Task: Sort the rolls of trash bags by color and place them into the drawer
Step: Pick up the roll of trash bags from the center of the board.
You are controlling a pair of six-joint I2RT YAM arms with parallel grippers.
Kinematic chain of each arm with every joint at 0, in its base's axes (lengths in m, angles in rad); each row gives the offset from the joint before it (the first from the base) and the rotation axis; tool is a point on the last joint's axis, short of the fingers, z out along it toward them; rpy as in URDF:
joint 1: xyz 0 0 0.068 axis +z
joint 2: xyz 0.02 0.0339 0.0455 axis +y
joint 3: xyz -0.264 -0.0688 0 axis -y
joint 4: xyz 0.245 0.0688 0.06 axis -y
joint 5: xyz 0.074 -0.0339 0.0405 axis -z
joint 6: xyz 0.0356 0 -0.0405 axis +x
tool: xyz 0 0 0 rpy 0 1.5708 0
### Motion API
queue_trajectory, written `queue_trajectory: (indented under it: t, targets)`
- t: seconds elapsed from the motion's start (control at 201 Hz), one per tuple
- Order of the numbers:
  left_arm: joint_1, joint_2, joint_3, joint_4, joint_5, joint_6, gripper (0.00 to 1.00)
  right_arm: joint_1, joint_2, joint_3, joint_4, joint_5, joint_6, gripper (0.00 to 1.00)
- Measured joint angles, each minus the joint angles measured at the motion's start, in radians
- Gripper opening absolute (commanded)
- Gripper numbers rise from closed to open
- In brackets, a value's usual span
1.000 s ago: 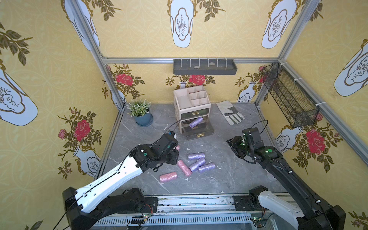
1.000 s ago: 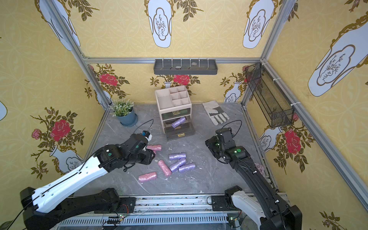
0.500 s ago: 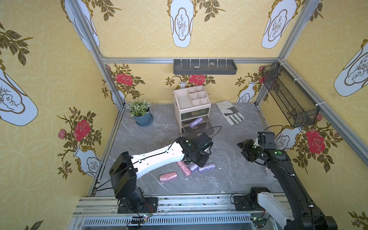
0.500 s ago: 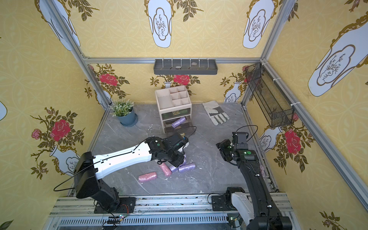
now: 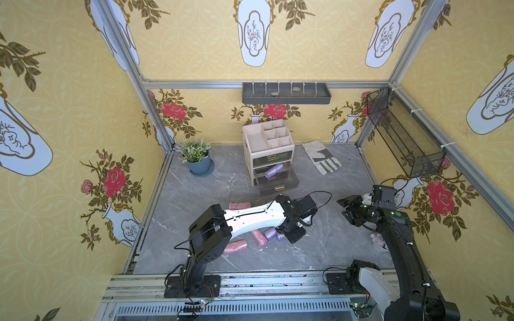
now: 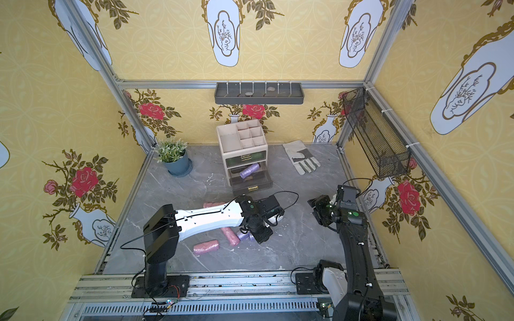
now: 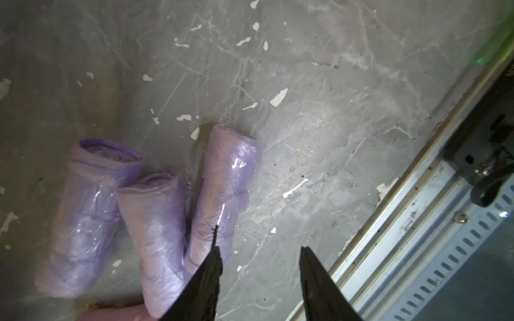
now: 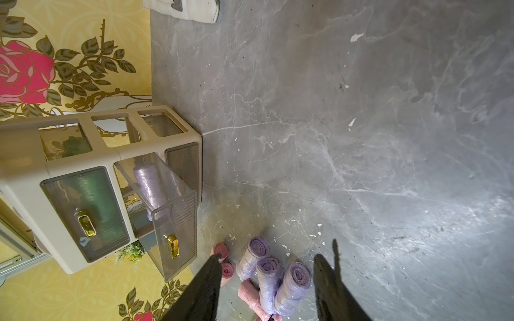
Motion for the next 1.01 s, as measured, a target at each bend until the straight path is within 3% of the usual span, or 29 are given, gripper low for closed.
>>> queue_trajectory:
  t: [0.752,1.006]
  targets:
    - [0.002,0.136,0.055,-0.052,-0.105,0.075,0.51,-0.035,0.015,0.014,-0.023,-0.031,-0.024,0.54]
    - [0.002,0.137,0.043,-0.051,-0.114,0.075,0.47,-0.035,0.01,0.014,-0.022,-0.034,-0.023,0.54]
